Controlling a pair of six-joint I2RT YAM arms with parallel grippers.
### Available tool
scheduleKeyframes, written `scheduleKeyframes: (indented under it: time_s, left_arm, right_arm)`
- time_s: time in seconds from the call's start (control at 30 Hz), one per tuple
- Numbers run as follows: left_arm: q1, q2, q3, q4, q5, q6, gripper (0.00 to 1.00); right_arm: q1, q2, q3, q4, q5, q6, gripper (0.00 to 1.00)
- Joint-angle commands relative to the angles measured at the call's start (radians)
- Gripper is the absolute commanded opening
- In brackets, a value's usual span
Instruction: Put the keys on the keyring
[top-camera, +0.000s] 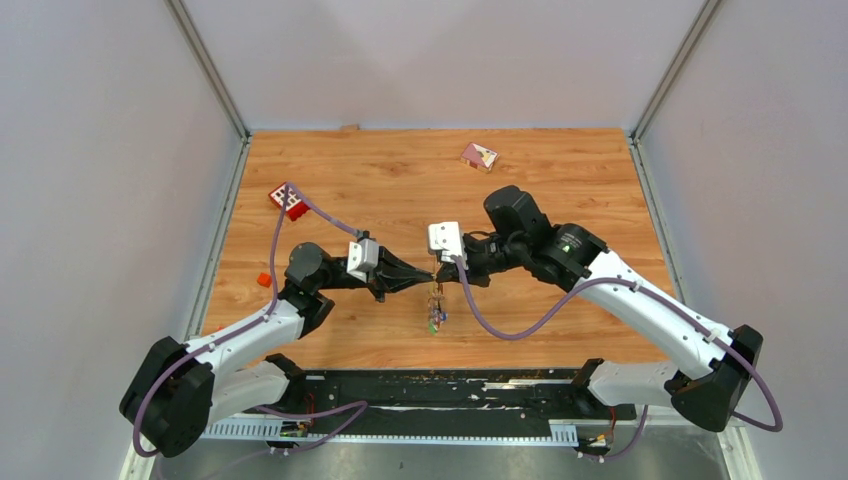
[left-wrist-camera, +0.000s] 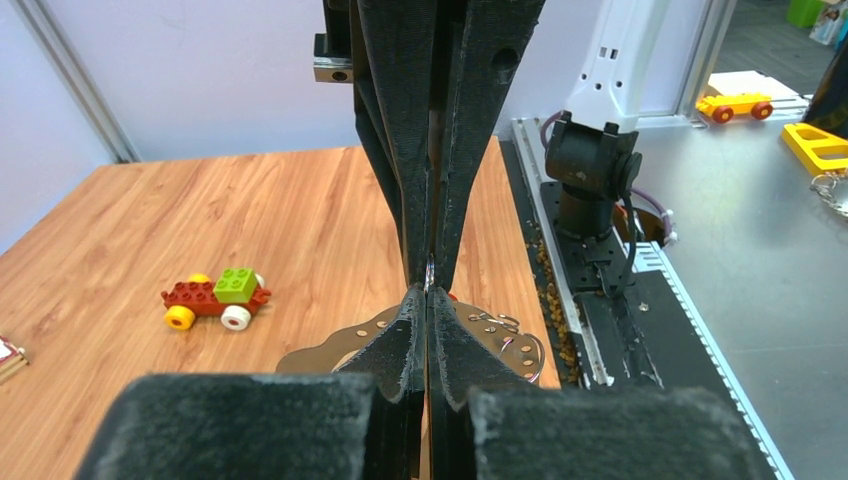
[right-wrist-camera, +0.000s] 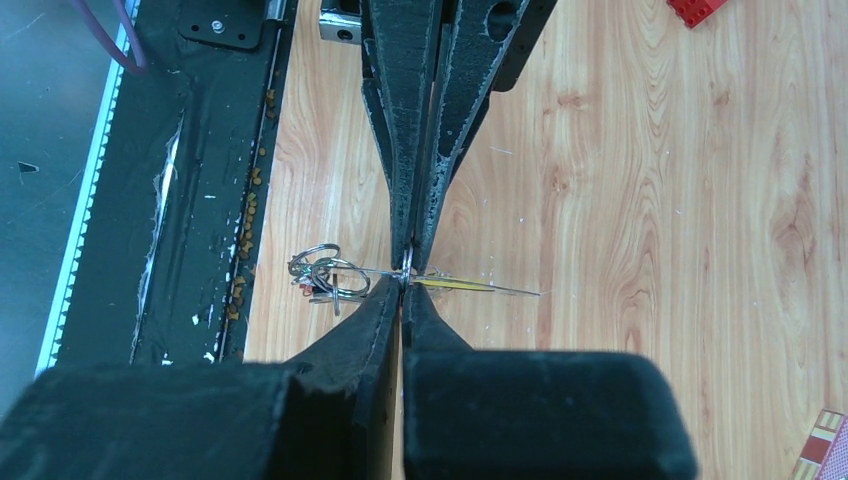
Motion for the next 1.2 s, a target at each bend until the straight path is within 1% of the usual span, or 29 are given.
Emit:
scheduleKeyframes:
  time_s: [0.0,0.07,0.1,0.17,0.23,0.3,0.4,0.57,0.83,1.17]
  left_arm:
    - [0.001,-0.017,0.008,0.036,0.001,0.022,0.0]
    - [0.001,-0.017,0.011,0.009,-0.003,0.046,0.0]
    - [0.001,-0.018,0.02,-0.024,-0.007,0.069,0.05]
    - [0.001,-0.023,0.056,-0.167,-0.031,0.146,0.23]
    - [0.001,-0.03,0.098,-0.295,-0.061,0.218,0.35]
    - [0.002,-0.032,0.113,-0.323,-0.066,0.246,0.42]
    - [-0.001,-0.032,0.105,-0.307,-0.058,0.247,0.47]
    - [-0.004,-0.026,0.109,-0.305,-0.063,0.245,0.47]
    - [-0.01,-0.017,0.115,-0.282,-0.062,0.218,0.35]
    - [-0.018,-0.009,0.106,-0.252,-0.056,0.199,0.33]
  right_arm:
    - [0.0,-0.009,0.041,0.035,-0.014,-0.012,0.0]
    - [0.001,-0.002,0.056,0.013,0.025,-0.027,0.0]
    - [0.003,0.005,0.072,-0.012,0.048,-0.034,0.0]
    - [0.011,0.033,0.112,-0.073,0.096,-0.043,0.0]
    - [0.023,0.064,0.153,-0.126,0.147,-0.046,0.0]
    - [0.033,0.088,0.177,-0.159,0.187,-0.04,0.0]
    - [0.04,0.105,0.19,-0.174,0.216,-0.034,0.0]
    - [0.05,0.114,0.192,-0.171,0.232,-0.02,0.0]
    - [0.058,0.127,0.2,-0.157,0.224,-0.004,0.0]
    - [0.059,0.136,0.206,-0.148,0.216,0.009,0.0]
